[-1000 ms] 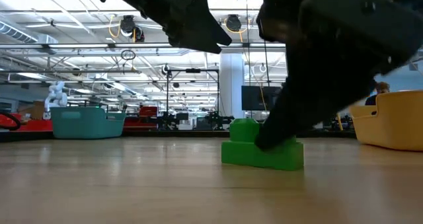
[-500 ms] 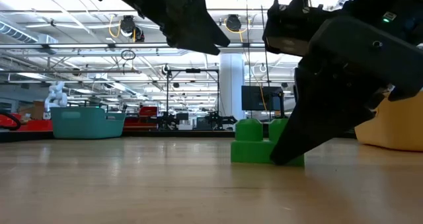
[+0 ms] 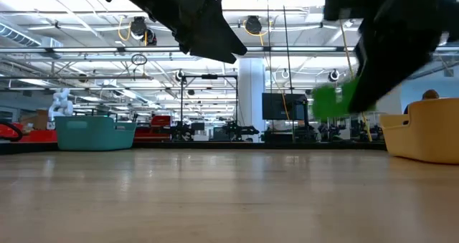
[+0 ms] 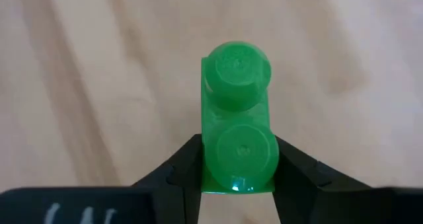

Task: Sort & place blocks by color
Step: Put the green game piece into the yellow bin, then put the orange game piece into the dark blue bin

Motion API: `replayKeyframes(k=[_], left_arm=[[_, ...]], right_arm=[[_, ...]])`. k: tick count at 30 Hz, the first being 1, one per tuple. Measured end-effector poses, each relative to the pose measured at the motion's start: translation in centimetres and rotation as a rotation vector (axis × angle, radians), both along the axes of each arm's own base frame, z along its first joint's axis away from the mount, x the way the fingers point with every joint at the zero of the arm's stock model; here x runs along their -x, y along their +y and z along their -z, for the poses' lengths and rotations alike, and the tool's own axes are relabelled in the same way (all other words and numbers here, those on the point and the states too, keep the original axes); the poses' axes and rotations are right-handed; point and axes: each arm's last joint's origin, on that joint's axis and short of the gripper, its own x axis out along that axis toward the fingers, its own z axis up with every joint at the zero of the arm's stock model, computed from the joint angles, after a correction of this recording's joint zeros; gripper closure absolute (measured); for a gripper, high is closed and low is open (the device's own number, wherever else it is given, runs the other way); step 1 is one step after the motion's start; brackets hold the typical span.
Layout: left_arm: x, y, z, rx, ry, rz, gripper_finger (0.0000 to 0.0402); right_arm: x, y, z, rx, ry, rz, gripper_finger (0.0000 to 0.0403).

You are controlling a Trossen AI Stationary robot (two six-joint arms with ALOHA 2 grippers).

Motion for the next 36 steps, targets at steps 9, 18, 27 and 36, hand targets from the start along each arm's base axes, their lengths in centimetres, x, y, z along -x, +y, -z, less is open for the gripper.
replayKeyframes(k=[9,18,27,36], left_arm=[[0.0,0.0,0.0,0.0,0.003,0.0,0.0108],[0.1,0.0,0.2,0.018,0.017,-0.012,0.0108],[0.3,-1.0,0.2,0.026,0.017,0.017,0.0108],[0.3,-1.1,0.2,0.026,0.017,0.02,0.0108]], right_arm=[[6.4,-3.2,-6.6,0.018,0.026,0.207,0.0279],[11.1,-3.7,-7.8,0.024,0.255,0.402,0.0279],[12.8,-3.7,-5.4,0.006,0.379,0.543,0.0217],[13.1,-3.9,-4.8,0.007,0.418,0.566,0.0068]])
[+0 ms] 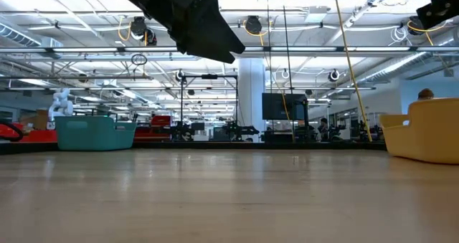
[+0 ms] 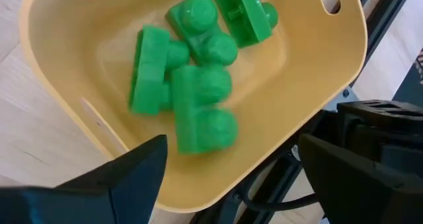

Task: Sort & place blocks by color
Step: Put the orange game piece into the dark blue bin

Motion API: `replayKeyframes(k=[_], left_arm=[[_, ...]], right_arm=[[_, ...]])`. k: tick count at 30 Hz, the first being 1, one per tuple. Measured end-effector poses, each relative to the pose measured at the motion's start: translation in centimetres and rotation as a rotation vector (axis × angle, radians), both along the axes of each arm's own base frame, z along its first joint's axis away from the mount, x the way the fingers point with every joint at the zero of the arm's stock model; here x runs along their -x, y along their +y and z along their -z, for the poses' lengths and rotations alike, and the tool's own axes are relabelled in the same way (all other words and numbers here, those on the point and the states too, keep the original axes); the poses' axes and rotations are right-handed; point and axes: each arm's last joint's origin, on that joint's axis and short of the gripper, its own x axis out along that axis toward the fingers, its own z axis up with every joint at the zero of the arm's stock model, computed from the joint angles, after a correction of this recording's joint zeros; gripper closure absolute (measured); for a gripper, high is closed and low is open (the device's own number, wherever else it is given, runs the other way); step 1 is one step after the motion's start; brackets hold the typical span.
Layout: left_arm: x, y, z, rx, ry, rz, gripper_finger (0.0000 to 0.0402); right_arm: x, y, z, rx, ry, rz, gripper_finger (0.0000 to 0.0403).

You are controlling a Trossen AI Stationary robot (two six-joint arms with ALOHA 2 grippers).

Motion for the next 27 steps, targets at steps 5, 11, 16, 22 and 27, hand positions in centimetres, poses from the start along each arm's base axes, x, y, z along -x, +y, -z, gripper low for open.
replayKeyframes(k=[5,11,16,22,27], left_arm=[[0.0,0.0,0.0,0.0,0.0,0.0,0.0108],[0.0,0.0,0.0,-0.002,0.0,0.0,0.0108],[0.0,0.0,0.0,-0.004,-0.001,-0.002,0.0108],[-0.2,0.0,-0.3,0.006,-0.039,-0.004,0.0108],[-0.3,-0.2,-0.6,0.02,-0.078,-0.003,0.0108]], right_arm=[[0.0,-0.1,0.0,0.013,-0.003,-0.019,0.0075],[-0.5,-0.1,-0.5,0.014,-0.178,-0.102,0.0091],[-1.8,0.5,-1.6,-0.062,-0.444,-0.281,0.0094],[-5.0,3.2,-2.6,-0.163,-0.705,-0.657,0.0094],[-7.4,6.1,-0.9,-0.197,-0.693,-1.034,0.0094]])
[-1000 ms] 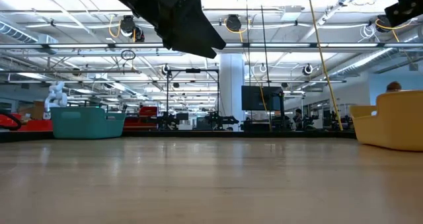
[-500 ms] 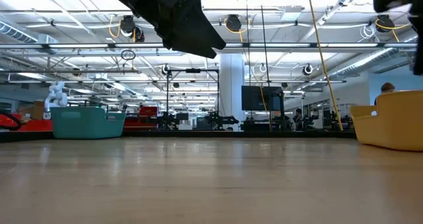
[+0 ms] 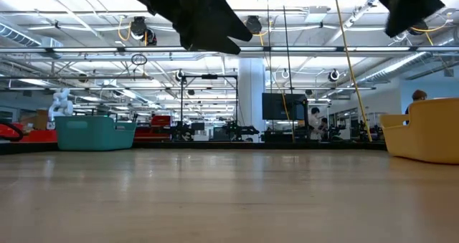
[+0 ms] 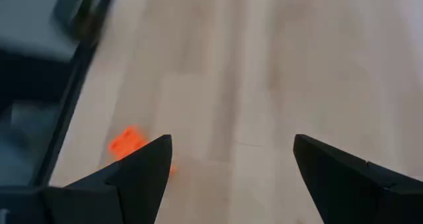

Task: Sort & place blocks by color
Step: Put the orange game piece into the dark blue bin

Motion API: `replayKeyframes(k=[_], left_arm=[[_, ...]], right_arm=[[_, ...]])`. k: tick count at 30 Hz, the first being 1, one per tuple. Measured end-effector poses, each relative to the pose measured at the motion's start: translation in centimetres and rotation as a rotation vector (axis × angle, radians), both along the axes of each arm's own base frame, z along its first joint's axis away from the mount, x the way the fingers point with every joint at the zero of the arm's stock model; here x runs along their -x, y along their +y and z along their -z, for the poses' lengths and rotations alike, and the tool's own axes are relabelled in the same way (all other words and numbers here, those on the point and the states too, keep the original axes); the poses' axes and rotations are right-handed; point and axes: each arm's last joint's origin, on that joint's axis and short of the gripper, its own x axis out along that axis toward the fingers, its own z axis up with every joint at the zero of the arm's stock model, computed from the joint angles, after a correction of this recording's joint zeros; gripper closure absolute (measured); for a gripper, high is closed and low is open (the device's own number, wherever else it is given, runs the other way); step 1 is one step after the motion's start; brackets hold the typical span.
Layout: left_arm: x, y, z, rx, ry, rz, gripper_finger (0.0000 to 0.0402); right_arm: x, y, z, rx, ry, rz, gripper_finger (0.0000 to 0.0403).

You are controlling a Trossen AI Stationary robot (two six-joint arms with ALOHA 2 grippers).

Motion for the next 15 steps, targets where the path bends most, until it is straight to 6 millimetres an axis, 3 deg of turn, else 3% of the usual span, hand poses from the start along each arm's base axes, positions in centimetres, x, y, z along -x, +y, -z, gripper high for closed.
replayKeyframes(k=[4,8,15], left_arm=[[0.1,-0.4,0.0,0.013,-0.004,0.006,0.0108],[0.2,-1.1,0.0,0.016,0.001,0.025,0.0108],[0.3,-1.6,0.0,0.014,0.001,0.041,0.0108]], right_arm=[[-1.1,2.4,2.9,0.066,0.053,-0.245,0.0094],[-1.7,3.9,5.1,0.076,0.084,-0.338,0.0094],[-2.2,4.8,5.7,0.023,0.063,-0.383,0.0094]])
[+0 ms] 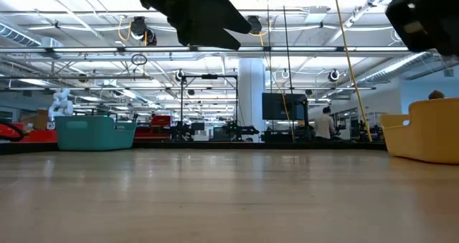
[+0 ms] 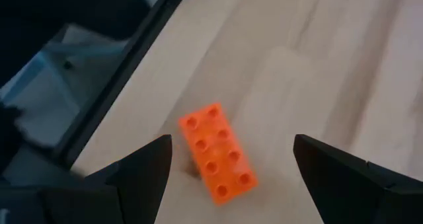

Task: Sort & place blocks by color
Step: Put the orange game piece into the dark blue bin

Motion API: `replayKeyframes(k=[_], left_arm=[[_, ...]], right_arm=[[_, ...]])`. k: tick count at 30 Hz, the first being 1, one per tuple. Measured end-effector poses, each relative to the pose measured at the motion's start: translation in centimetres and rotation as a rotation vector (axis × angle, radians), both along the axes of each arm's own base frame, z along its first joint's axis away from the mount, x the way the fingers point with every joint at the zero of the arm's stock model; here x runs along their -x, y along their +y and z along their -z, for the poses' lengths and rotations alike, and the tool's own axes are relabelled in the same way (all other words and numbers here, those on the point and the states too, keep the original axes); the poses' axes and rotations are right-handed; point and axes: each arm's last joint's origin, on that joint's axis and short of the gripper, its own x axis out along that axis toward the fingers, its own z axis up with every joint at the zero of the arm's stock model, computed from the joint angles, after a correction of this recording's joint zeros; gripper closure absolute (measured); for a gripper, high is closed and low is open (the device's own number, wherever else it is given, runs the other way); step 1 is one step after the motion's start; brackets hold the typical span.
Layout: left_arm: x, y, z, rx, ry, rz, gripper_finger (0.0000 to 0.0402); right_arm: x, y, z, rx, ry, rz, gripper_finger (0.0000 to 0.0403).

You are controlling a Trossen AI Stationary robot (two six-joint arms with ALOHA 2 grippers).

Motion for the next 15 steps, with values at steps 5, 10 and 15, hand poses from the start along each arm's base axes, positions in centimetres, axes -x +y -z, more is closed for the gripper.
replayKeyframes(k=[5,10,15], left_arm=[[0.1,0.0,0.1,-0.003,0.013,-0.001,0.0108],[0.2,0.1,0.4,0.0,0.041,-0.006,0.0108],[0.3,0.1,0.5,0.004,0.052,-0.01,0.0108]], right_arm=[[-0.1,0.3,1.4,0.029,0.048,-0.037,0.0094],[-0.3,0.3,2.2,0.068,0.053,-0.061,0.0094],[-0.5,0.3,2.8,0.093,0.058,-0.076,0.0094]])
